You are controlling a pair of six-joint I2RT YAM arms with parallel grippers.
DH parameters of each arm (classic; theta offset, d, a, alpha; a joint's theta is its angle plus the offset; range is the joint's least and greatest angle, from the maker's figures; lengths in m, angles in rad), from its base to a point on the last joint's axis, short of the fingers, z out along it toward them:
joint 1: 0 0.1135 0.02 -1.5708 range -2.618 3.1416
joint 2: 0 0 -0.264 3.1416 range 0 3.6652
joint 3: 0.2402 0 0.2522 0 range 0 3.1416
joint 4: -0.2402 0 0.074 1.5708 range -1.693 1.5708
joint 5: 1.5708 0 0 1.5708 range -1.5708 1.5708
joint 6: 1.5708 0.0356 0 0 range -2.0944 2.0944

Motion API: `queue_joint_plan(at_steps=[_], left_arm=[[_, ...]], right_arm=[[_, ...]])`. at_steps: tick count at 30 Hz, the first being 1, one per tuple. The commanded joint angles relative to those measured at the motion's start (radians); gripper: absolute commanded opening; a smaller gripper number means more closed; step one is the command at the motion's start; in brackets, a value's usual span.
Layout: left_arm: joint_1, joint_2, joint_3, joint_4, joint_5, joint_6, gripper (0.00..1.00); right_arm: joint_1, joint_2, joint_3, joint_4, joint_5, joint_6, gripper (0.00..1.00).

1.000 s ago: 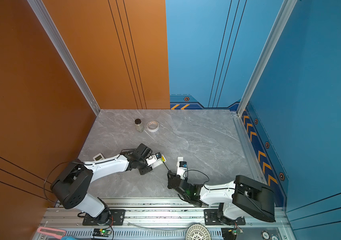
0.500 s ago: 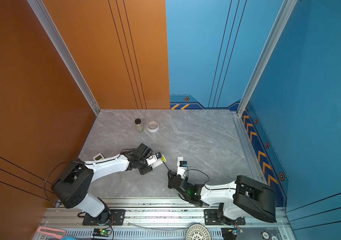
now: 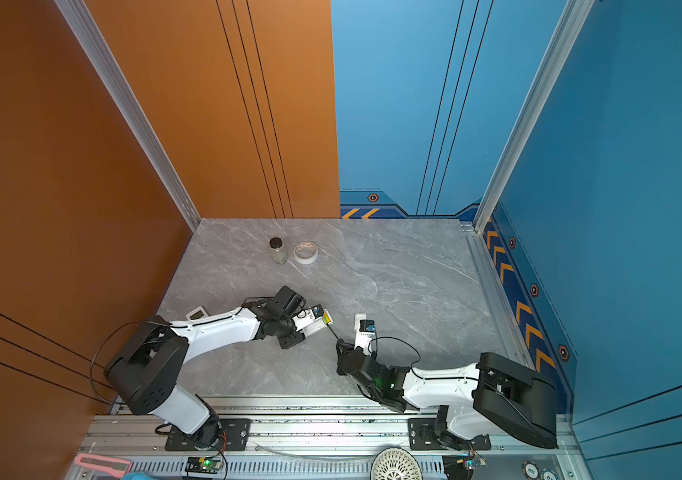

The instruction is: Unload the batteries from the remote control

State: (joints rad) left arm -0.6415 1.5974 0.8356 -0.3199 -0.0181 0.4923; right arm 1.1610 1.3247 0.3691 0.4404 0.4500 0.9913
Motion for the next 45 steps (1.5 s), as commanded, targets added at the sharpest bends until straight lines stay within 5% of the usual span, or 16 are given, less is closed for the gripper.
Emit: queue_joint_plan(at_steps=[1, 28, 32, 38, 45], left_arm=[[-0.053, 0.05, -0.017, -0.107, 0.165, 0.084, 0.15], [-0.049, 0.072, -0.003, -0.114, 0.158, 0.077, 0.14], [-0.044, 0.073, -0.002, -0.114, 0.156, 0.074, 0.14], [-0.037, 0.07, -0.002, -0.107, 0.15, 0.065, 0.14], [-0.048, 0.043, -0.03, -0.074, 0.123, 0.06, 0.15]], right_arm=[[-0.011, 0.002, 0.051, 0.125, 0.023, -0.038, 0.0], [-0.035, 0.001, 0.09, 0.176, 0.016, -0.073, 0.0], [-0.039, -0.067, 0.092, 0.053, 0.036, -0.07, 0.0], [-0.097, -0.194, 0.131, -0.371, -0.021, 0.04, 0.0], [-0.185, -0.194, 0.243, -0.651, -0.212, 0.065, 0.0]])
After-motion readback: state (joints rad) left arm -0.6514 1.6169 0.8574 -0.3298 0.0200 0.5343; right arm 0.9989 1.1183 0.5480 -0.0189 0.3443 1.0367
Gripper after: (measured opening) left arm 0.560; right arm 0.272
